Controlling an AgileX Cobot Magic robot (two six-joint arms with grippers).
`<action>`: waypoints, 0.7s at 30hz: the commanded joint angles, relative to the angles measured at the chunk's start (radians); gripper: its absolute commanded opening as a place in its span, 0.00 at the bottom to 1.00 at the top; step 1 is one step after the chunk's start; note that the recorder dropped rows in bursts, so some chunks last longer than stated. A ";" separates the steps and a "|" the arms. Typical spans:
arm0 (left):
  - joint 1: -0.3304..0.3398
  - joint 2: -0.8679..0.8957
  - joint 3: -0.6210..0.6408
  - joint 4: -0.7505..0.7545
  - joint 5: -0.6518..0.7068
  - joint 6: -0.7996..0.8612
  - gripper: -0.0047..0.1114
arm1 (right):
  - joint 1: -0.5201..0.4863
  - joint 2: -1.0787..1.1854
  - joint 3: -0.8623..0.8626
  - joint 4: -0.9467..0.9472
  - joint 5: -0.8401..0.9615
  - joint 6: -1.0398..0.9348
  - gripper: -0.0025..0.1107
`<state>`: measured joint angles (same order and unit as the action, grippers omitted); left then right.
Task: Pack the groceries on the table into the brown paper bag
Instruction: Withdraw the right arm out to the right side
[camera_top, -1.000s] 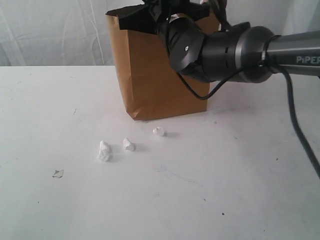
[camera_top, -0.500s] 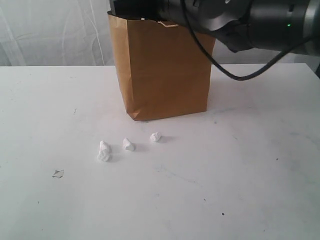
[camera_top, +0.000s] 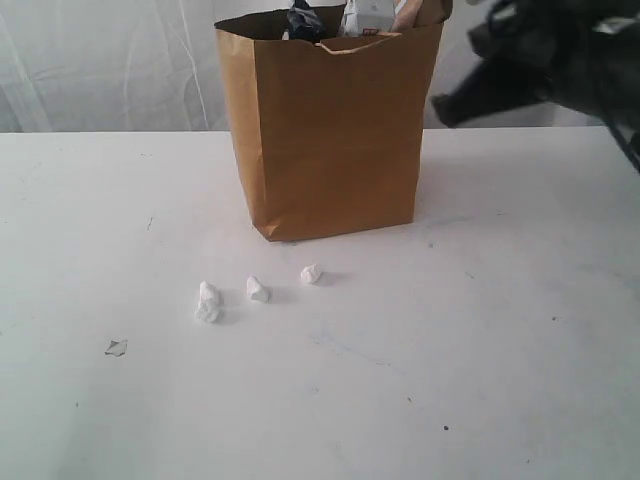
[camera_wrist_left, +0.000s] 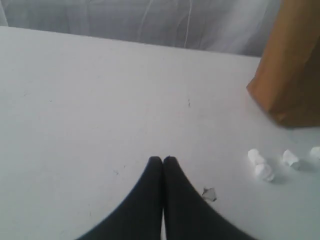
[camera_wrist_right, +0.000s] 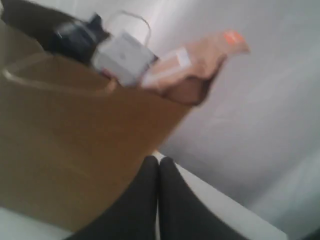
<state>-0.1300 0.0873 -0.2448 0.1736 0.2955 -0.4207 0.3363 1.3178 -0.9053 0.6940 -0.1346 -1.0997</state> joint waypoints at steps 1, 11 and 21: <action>0.001 -0.005 -0.007 -0.040 -0.084 -0.013 0.04 | -0.177 -0.093 0.151 0.061 0.005 -0.082 0.02; 0.001 -0.005 -0.007 -0.040 -0.208 -0.027 0.04 | -0.465 -0.068 0.503 0.171 -0.027 -0.220 0.02; 0.001 -0.005 0.007 -0.040 0.061 -0.049 0.04 | -0.467 -0.058 0.546 0.520 -0.272 0.070 0.02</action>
<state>-0.1300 0.0873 -0.2448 0.1387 0.2522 -0.4405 -0.1227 1.2602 -0.3689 1.0150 -0.2511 -1.2025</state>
